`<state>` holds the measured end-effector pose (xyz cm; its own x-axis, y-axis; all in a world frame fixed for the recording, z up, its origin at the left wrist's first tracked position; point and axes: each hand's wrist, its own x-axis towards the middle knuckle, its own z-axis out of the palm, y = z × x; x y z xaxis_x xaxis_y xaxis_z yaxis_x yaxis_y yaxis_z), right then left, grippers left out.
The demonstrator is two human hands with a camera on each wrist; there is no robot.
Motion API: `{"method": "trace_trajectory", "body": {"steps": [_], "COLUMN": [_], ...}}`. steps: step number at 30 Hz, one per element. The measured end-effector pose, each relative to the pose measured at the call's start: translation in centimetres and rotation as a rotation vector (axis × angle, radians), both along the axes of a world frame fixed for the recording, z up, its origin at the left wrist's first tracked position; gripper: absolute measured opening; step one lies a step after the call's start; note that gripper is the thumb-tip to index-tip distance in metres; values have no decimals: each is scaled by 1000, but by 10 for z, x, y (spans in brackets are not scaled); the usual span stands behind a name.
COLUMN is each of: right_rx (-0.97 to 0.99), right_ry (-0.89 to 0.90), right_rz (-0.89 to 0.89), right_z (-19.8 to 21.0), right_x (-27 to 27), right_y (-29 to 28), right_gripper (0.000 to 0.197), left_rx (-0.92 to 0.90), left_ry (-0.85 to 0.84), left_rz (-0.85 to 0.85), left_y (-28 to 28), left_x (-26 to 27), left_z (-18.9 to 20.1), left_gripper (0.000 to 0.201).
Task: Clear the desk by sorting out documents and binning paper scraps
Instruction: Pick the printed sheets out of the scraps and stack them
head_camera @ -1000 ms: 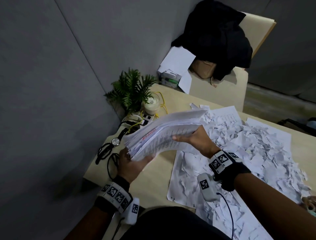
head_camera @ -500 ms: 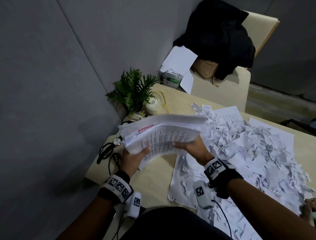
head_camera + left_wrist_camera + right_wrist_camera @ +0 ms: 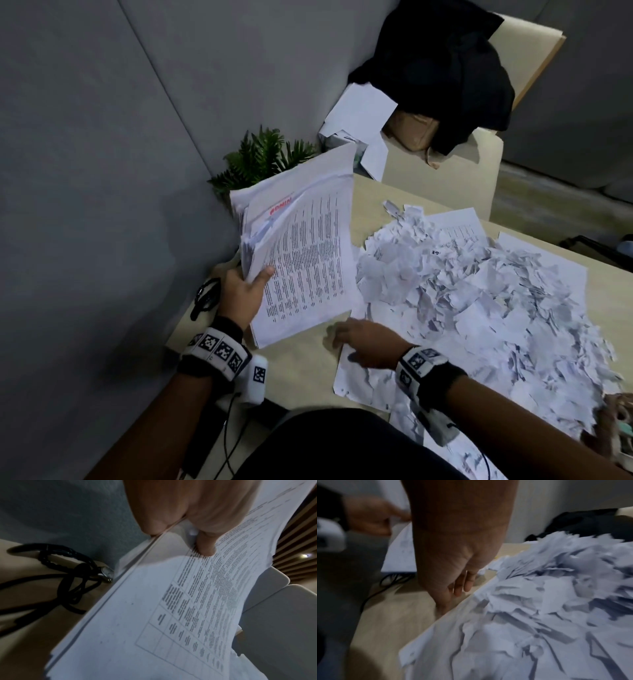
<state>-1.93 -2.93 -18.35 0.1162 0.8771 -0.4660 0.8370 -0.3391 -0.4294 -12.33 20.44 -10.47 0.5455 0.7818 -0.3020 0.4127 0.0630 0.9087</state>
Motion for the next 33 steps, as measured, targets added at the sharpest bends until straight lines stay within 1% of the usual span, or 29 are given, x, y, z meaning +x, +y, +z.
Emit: {"method": "trace_trajectory", "body": {"steps": [1, 2, 3, 4, 5, 6, 7, 8, 9, 11, 12, 14, 16, 18, 20, 21, 23, 25, 28, 29, 31, 32, 33], "right_rx": [24, 41, 43, 68, 56, 97, 95, 116, 90, 79, 106, 226, 364, 482, 533, 512, 468, 605, 825, 879, 975, 1016, 1049], "right_ry": [-54, -120, -206, -288, -321, -346, -390, -436, -446, -389, -372, -373, -346, -285, -257, -239, -183, -161, -216, -217, -152, -106, -64], "right_rz": [159, 282, 350, 392, 386, 387, 374, 371, 376, 404, 417, 451, 422, 293, 105, -15, -240, -407, -513, -570, -702, -769, -842], "right_z": [-6, -15, -14, -14, -13, -19, -19, -23, -23, -23, -21, -8, 15, 42, 75, 89, 109, 120, 127, 129, 133, 135, 135], "right_x": [-5, -9, -15, -18, -20, -22, -22, -22, -21, -15, -12, -6, 2, 13, 24, 30, 41, 48, 53, 54, 56, 57, 58], "right_y": [1, 0, 2, 3, 3, 2, 3, 4, 5, 4, 3, 3, 9, 20, 31, 35, 39, 44, 48, 49, 51, 51, 51], "right_gripper": [43, 46, 38, 22, 30, 45, 50, 45, 39, 30, 27, 23, 26, 26, 25, 24, 25, 27, 13, 11, 12, 16, 18], "left_rx": [15, 31, 45, 48, 53, 57, 62, 64, 70, 74, 71, 72, 73, 63, 44, 31, 3, -26, -52, -66, -120, -132, -116], "left_ry": [6, 18, 21, 33, 42, 52, 52, 55, 54, 53, 50, 40, 50, 67, 56, 50, 55, 39, 6, -29, -58, -38, 0], "left_rz": [-10, -19, -22, -17, -15, -15, -19, -22, -23, -21, -24, -25, -22, -33, -51, -71, -103, -111, -89, -91, -111, -125, -124], "left_y": [1, 2, 3, 5, 6, 8, 9, 10, 11, 11, 11, 11, 12, 13, 11, 10, 7, 4, 2, 0, -2, 0, 1], "left_x": [0, 0, -1, -2, -3, -3, -5, -6, -7, -8, -7, -9, -9, -10, -10, -10, -13, -15, -14, -13, -14, -16, -17], "left_z": [1, 1, 0, -2, -5, -8, -12, -15, -18, -19, -18, -19, -22, -23, -21, -20, -18, -20, -23, -17, -14, -18, -22], "left_gripper": [14, 18, 17, 15, 15, 16, 17, 18, 17, 15, 14, 15, 23, 28, 18, 14, 15, 27, 47, 51, 47, 51, 50]}}
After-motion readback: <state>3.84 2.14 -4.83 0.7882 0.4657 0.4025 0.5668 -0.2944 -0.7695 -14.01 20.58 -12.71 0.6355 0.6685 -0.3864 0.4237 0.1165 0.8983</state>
